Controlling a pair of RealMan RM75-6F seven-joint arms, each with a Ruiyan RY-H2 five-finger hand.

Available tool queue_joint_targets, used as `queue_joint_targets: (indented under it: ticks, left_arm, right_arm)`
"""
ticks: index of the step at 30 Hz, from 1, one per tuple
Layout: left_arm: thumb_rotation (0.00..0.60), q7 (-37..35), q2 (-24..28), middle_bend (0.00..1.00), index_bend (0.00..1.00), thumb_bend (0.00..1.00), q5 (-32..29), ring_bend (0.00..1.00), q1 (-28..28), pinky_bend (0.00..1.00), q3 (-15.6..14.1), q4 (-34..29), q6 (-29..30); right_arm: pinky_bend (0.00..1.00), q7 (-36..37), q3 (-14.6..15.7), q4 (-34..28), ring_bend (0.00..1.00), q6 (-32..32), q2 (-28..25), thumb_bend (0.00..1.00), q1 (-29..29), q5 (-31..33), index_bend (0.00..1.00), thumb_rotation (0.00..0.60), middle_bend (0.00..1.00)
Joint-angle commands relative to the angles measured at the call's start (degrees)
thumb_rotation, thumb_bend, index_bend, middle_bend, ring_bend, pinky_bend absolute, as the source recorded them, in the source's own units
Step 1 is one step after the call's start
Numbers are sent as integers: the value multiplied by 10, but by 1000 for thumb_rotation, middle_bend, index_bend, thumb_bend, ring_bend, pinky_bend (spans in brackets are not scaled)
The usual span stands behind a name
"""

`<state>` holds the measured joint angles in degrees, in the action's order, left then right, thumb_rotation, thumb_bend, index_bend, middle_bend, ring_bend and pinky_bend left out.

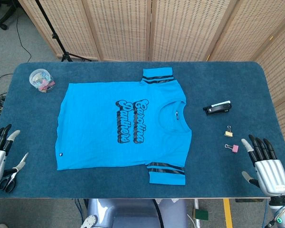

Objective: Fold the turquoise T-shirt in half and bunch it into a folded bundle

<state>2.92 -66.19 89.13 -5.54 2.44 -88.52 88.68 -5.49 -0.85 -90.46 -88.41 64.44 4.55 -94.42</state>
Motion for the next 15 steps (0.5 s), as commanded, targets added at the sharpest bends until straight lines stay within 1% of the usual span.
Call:
queue_joint_targets:
  ticks: [1,3,6,8,11,15]
  left_arm:
    - [600,0,0,0,0,0,1,0,0,0,0,-1,0]
    - [600,0,0,0,0,0,2,0,0,0,-1,-1,0]
    - [600,-4,3,0,0,0,3,0,2,0,-1,-5,4]
    - [600,-7,5,0,0,0,4,0,3,0,-1,-8,6]
    - [600,-16,9,0,0,0,6,0,7,0,1,-11,16]
    - [600,-21,11,0,0,0,7,0,10,0,1,-12,22]
  right_arm:
    - [0,-6,10,0,0,11,0,0,4,-14,0,600,0]
    - [0,-3,19,1,0,21,1,0,9,-26,0,600,0]
    - [0,32,42,9,0,47,2,0,27,-64,0,600,0]
    - [0,46,47,20,0,49,7,0,33,-80,8,600,0]
    - [0,70,62,53,0,49,24,0,45,-121,61,600,0]
    - [0,79,73,90,0,55,44,0,61,-157,125,600,0]
